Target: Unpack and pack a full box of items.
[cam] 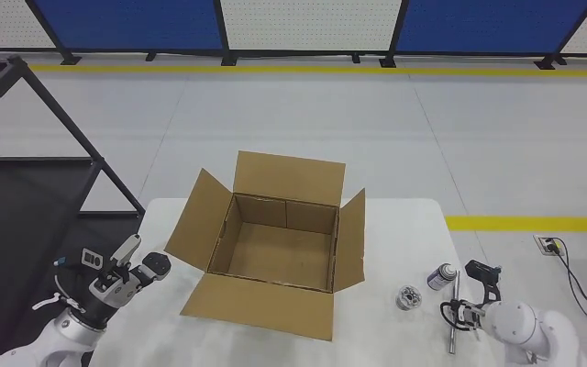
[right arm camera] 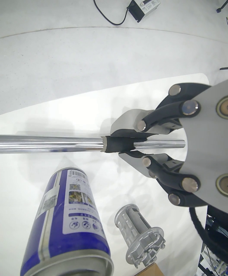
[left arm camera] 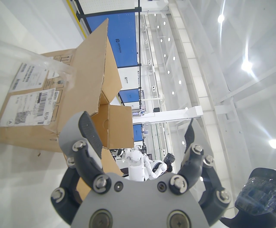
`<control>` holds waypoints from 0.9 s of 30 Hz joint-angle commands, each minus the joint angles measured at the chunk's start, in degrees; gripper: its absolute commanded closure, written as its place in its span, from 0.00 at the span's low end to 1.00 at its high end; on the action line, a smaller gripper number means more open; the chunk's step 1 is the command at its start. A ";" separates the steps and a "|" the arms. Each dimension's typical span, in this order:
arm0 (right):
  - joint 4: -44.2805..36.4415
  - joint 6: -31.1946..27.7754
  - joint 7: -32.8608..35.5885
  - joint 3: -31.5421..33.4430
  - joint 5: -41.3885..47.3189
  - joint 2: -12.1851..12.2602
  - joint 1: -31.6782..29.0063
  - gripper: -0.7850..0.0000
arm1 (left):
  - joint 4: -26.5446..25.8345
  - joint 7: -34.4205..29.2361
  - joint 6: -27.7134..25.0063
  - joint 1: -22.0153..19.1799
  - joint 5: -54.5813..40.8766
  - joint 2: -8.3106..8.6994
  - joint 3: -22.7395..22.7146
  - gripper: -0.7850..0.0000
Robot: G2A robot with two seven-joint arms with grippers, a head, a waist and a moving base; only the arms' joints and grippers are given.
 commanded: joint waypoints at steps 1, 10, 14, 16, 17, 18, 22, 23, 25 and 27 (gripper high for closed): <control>0.30 0.12 -0.06 -0.10 0.14 0.09 0.14 0.66 | -0.02 -0.02 -0.03 0.02 0.03 0.02 0.01 0.00; -2.19 0.75 -0.92 0.96 1.76 0.58 -1.56 0.62 | 0.13 -0.40 0.05 -0.14 0.00 0.15 -0.19 0.00; -6.39 1.29 -1.50 2.61 2.92 0.83 -4.21 0.58 | 0.05 -0.51 0.23 -0.14 0.12 0.21 -0.25 0.00; -8.58 1.57 -1.88 3.41 3.59 0.93 -5.50 0.56 | -0.06 -0.60 0.16 -0.10 0.06 0.23 -0.25 0.00; -9.75 1.57 -2.07 3.87 4.26 0.97 -6.17 0.56 | -0.10 -0.56 0.11 -0.08 0.11 0.24 -0.28 0.00; -11.08 1.41 -2.34 4.41 5.07 1.01 -6.88 0.56 | -0.15 -0.53 0.09 -0.05 0.13 0.25 -0.28 0.00; -17.66 -0.49 -3.29 7.06 9.83 1.15 -10.33 0.48 | -0.37 -0.27 -0.05 0.17 0.18 0.28 -0.50 0.00; -19.39 -0.45 -3.95 7.81 10.53 1.18 -11.18 0.42 | -0.44 -0.13 -0.18 0.25 0.07 0.28 -0.69 0.00; -22.61 -1.57 -4.64 8.95 13.48 1.21 -12.67 0.19 | -0.50 0.23 -0.47 0.43 -0.35 0.29 -1.29 0.00; -25.30 -3.01 -5.54 10.30 16.41 1.26 -13.98 0.00 | -0.51 0.64 -0.76 0.68 -0.98 0.29 -2.06 0.00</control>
